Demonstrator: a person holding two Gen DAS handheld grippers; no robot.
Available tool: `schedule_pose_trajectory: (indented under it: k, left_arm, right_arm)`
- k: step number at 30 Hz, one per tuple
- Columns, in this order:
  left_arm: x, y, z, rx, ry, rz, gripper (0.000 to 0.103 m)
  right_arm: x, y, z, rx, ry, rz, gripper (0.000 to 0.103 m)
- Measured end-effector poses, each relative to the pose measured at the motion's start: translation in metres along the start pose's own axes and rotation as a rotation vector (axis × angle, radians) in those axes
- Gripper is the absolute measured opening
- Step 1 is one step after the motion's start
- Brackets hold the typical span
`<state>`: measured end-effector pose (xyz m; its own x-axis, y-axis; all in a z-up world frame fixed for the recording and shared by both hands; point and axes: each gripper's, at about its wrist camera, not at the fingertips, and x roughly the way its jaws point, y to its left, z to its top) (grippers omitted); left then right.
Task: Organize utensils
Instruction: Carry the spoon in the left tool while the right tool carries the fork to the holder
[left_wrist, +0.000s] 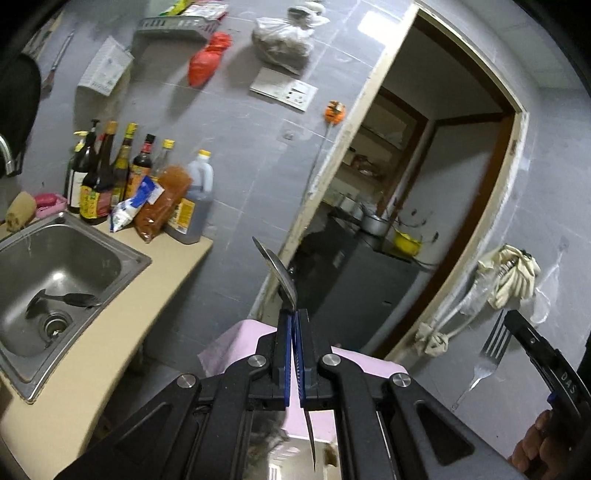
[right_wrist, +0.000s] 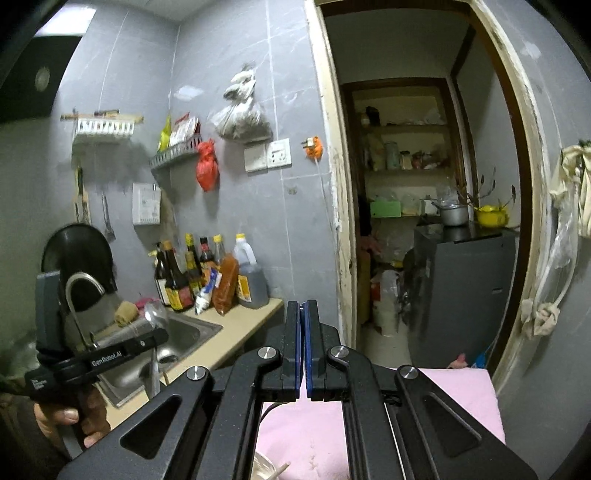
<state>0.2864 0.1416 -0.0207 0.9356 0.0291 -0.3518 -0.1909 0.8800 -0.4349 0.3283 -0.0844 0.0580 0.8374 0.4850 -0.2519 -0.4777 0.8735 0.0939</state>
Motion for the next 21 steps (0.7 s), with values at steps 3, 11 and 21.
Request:
schedule_pose_trajectory:
  k: [3, 11, 21]
  left_arm:
    - [0.004, 0.01, -0.006, -0.012, -0.003, 0.01, 0.003]
    - [0.012, 0.023, -0.026, -0.02, 0.024, 0.03, 0.003]
    - [0.007, 0.009, -0.044, 0.104, -0.015, 0.079, 0.003]
  right_arm:
    - [0.007, 0.007, -0.006, -0.024, 0.028, -0.012, 0.002]
    - [0.018, 0.017, -0.028, -0.072, 0.079, -0.057, 0.002]
    - [0.025, 0.026, -0.04, -0.097, 0.102, -0.079, 0.002]
